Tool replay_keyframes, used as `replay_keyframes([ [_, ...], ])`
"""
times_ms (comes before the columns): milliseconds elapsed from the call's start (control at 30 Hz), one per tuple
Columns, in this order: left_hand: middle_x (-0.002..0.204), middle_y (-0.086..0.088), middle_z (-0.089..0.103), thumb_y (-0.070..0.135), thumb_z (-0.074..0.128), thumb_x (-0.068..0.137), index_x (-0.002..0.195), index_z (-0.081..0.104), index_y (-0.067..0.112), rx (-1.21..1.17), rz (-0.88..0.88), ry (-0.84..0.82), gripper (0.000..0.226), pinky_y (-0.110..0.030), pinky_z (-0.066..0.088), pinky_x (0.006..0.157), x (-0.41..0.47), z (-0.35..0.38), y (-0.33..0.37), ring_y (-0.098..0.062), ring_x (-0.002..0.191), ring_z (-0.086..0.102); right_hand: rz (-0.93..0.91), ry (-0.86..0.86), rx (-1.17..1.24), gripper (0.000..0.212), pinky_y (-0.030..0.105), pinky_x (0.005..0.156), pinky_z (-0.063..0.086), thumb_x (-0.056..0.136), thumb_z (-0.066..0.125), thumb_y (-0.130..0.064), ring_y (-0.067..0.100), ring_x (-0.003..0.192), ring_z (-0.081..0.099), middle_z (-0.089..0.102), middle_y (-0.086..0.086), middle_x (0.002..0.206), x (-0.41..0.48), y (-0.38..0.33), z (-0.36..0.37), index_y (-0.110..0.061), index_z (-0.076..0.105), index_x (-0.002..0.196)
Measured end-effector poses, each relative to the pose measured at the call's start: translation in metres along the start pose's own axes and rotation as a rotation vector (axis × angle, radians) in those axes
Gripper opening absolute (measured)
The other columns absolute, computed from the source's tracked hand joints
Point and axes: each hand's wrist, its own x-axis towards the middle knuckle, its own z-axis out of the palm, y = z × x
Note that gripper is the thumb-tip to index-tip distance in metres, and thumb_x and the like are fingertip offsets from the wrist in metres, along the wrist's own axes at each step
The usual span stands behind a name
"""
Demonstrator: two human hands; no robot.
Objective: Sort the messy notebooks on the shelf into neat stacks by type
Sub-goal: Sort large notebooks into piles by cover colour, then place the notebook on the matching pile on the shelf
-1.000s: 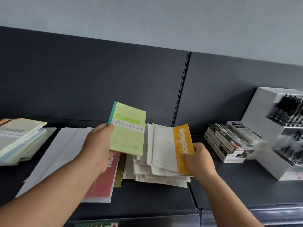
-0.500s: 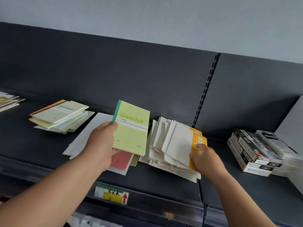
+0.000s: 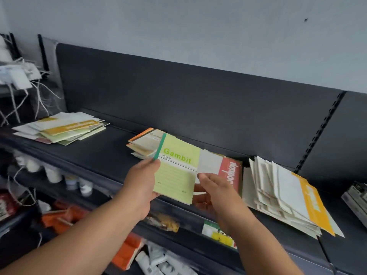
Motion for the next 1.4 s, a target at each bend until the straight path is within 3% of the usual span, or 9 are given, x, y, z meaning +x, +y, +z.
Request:
replay_keyframes([
  [133,0.091,-0.006,0.072,0.023,0.047,0.1,0.094,0.065,0.022,0.054,-0.003,0.028,0.019,-0.034,0.051,0.063,0.003,-0.063,0.008,-0.023,0.085,0.067,-0.002,-0.059,0.064,0.014,0.028,0.061,0.057,0.098,0.054,-0.015,0.017,0.073,0.072,0.074,0.01,0.096,0.001,0.007,0.07,-0.015,0.06,0.111],
  [267,0.094,-0.008,0.07,0.024,0.048,0.1,0.086,0.063,0.024,0.161,0.013,0.026,0.02,-0.045,0.055,0.081,0.008,-0.11,0.018,-0.027,0.088,0.066,-0.006,-0.043,0.042,0.013,0.05,0.082,0.058,0.096,0.058,-0.013,0.031,0.09,0.072,0.075,0.009,0.095,0.003,0.009,0.121,-0.015,0.06,0.108],
  [333,0.093,-0.006,0.069,0.023,0.049,0.1,0.087,0.062,0.025,0.229,0.02,0.009,0.019,-0.041,0.057,0.074,0.013,-0.128,0.026,-0.025,0.087,0.065,0.005,-0.041,0.035,0.015,0.054,0.084,0.056,0.095,0.059,-0.015,0.033,0.093,0.071,0.075,0.008,0.096,0.005,0.006,0.138,-0.016,0.06,0.11],
  [500,0.095,-0.001,0.066,0.024,0.049,0.099,0.089,0.059,0.027,0.382,0.066,-0.032,0.015,-0.027,0.053,0.06,0.035,-0.15,0.041,-0.018,0.087,0.063,-0.007,-0.016,0.019,0.014,0.029,0.062,0.057,0.096,0.058,-0.018,0.022,0.083,0.071,0.074,0.007,0.096,0.022,-0.008,0.158,-0.02,0.059,0.11],
  [633,0.097,0.001,0.066,0.028,0.047,0.1,0.102,0.06,0.023,0.477,0.08,-0.065,0.014,-0.026,0.052,0.06,0.06,-0.153,0.049,-0.016,0.084,0.062,-0.042,0.007,-0.022,0.014,0.021,0.061,0.055,0.097,0.057,-0.017,0.015,0.086,0.071,0.072,0.001,0.101,0.046,-0.019,0.163,-0.021,0.06,0.11],
  [867,0.099,0.005,0.065,0.031,0.044,0.101,0.134,0.048,0.024,0.592,0.079,-0.113,0.034,-0.023,0.053,0.064,0.122,-0.137,0.065,-0.014,0.085,0.066,-0.033,0.113,-0.001,0.018,0.035,0.079,0.058,0.097,0.056,-0.017,0.021,0.095,0.069,0.072,0.0,0.103,0.118,-0.026,0.155,-0.02,0.06,0.114],
  [1033,0.106,0.003,0.064,0.025,0.046,0.1,0.139,0.043,0.024,0.549,0.084,-0.108,0.04,-0.025,0.053,0.067,0.171,-0.116,0.078,-0.014,0.09,0.066,-0.041,0.192,0.007,0.021,0.029,0.062,0.049,0.096,0.057,-0.015,0.02,0.082,0.067,0.072,0.004,0.101,0.175,-0.035,0.143,-0.017,0.06,0.117],
  [1300,0.123,0.003,0.057,0.023,0.049,0.096,0.139,0.046,0.026,0.572,0.082,-0.158,0.043,-0.033,0.049,0.092,0.226,-0.089,0.071,-0.015,0.107,0.056,-0.047,0.329,-0.321,0.035,0.022,0.051,0.042,0.093,0.058,-0.019,0.013,0.067,0.062,0.065,0.002,0.099,0.23,-0.035,0.133,-0.011,0.054,0.127],
  [1400,0.123,0.006,0.055,0.024,0.053,0.096,0.139,0.045,0.022,0.573,0.081,-0.214,0.044,-0.023,0.039,0.076,0.239,-0.087,0.069,-0.008,0.098,0.054,-0.023,0.358,-0.603,0.041,0.028,0.067,0.045,0.09,0.058,-0.025,0.018,0.086,0.06,0.06,-0.001,0.105,0.235,-0.036,0.131,-0.014,0.055,0.129],
])
